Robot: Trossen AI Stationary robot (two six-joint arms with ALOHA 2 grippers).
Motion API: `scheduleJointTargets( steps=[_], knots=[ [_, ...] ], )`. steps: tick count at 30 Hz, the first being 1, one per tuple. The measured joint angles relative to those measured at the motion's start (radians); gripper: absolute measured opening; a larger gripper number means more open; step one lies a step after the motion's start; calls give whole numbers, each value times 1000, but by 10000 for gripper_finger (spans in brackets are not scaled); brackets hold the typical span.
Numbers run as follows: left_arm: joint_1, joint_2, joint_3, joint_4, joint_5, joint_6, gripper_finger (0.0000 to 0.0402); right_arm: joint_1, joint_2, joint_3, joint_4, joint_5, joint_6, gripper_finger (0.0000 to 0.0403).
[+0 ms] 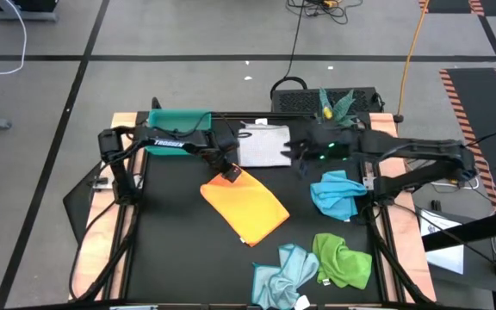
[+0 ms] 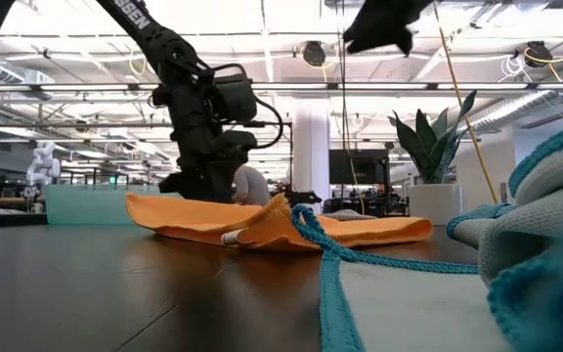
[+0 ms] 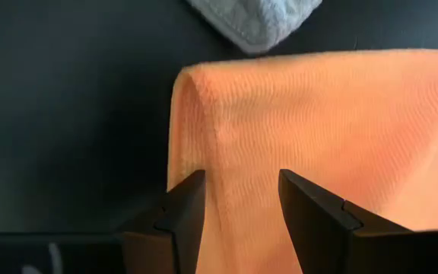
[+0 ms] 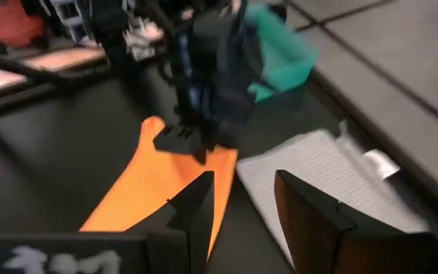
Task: Fold microfiber towels
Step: Fold the orange microfiber towel
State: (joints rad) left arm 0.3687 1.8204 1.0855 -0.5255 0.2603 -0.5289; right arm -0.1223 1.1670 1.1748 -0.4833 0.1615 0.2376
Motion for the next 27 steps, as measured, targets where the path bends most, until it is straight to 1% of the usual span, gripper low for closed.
scheduleJointTargets(
  steps=[2,5,8,15,17,19,21,26,27],
  knots=[
    [0,8,0,27,0,-16,170,-17,-43,0,-6,-1,-21,130],
    [2,10,0,25,-9,-34,170,-35,-87,0,-11,0,-44,130],
    [2,9,0,27,-6,-51,170,-52,-112,0,-22,0,-69,130],
    [-7,9,0,23,28,-59,169,-92,-124,0,-74,0,-105,130],
    [-11,9,0,22,38,-70,160,-101,-124,0,-92,0,-105,130],
    [-11,9,0,20,42,-77,140,-107,-124,0,-105,0,-104,130],
    [-14,9,0,20,42,-77,111,-108,-124,0,-105,0,-104,130],
    [-16,9,0,21,-20,-60,23,-108,-124,0,-105,-3,-102,130],
    [-16,9,0,23,-25,-56,12,-108,-124,0,-105,-4,-101,130]
  ],
)
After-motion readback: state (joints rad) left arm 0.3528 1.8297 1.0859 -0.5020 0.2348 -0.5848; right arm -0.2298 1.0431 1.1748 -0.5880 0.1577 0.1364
